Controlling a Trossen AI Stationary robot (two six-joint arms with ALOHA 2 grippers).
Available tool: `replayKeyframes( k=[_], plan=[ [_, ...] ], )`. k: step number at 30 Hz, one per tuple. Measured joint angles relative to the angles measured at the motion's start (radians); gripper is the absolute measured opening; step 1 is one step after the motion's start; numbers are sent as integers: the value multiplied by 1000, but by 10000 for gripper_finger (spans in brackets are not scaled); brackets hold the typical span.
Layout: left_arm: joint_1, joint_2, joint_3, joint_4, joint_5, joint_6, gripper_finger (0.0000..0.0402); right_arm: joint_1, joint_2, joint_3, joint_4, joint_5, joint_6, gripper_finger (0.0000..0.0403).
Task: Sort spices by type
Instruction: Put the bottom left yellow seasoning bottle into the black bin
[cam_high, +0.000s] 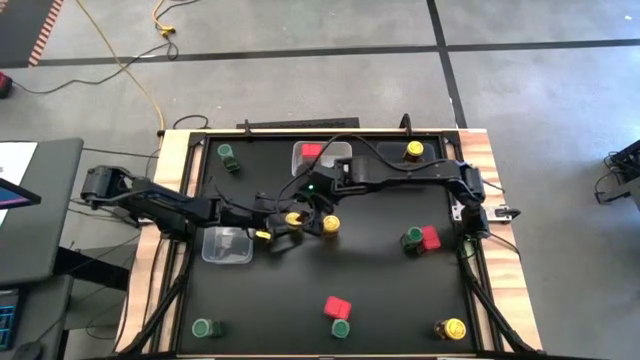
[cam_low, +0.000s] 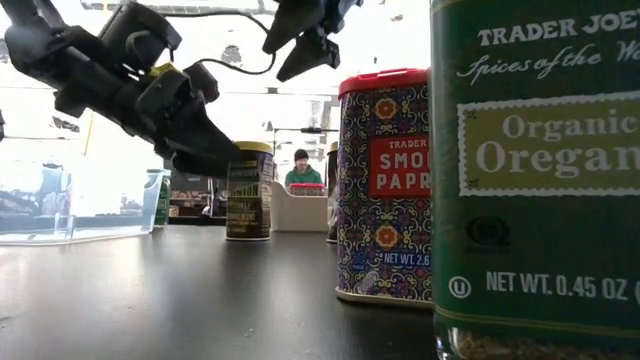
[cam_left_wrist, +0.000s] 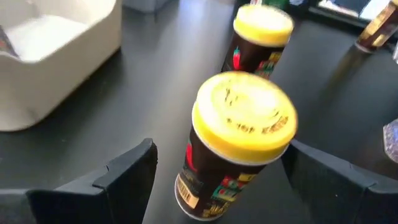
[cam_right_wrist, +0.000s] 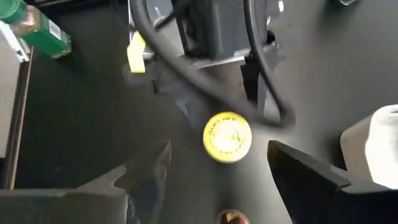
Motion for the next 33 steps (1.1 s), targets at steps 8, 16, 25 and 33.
replayKeyframes(
  k=[8, 16, 25, 33],
  plan=[
    [0, -205, 0, -171, -42, 78, 330, -15, -18, 0, -73, 3, 0, 296],
    [0, -430, 0, -223, -45, 99, 330, -14, -3, 0, -75, 3, 1, 295],
    [-2, -688, 0, -429, -29, 77, 330, -8, 93, 1, 38, 3, 31, 295],
    [-3, -793, 0, -658, -18, 16, 330, 24, 177, 1, 88, 15, 53, 295]
  ],
)
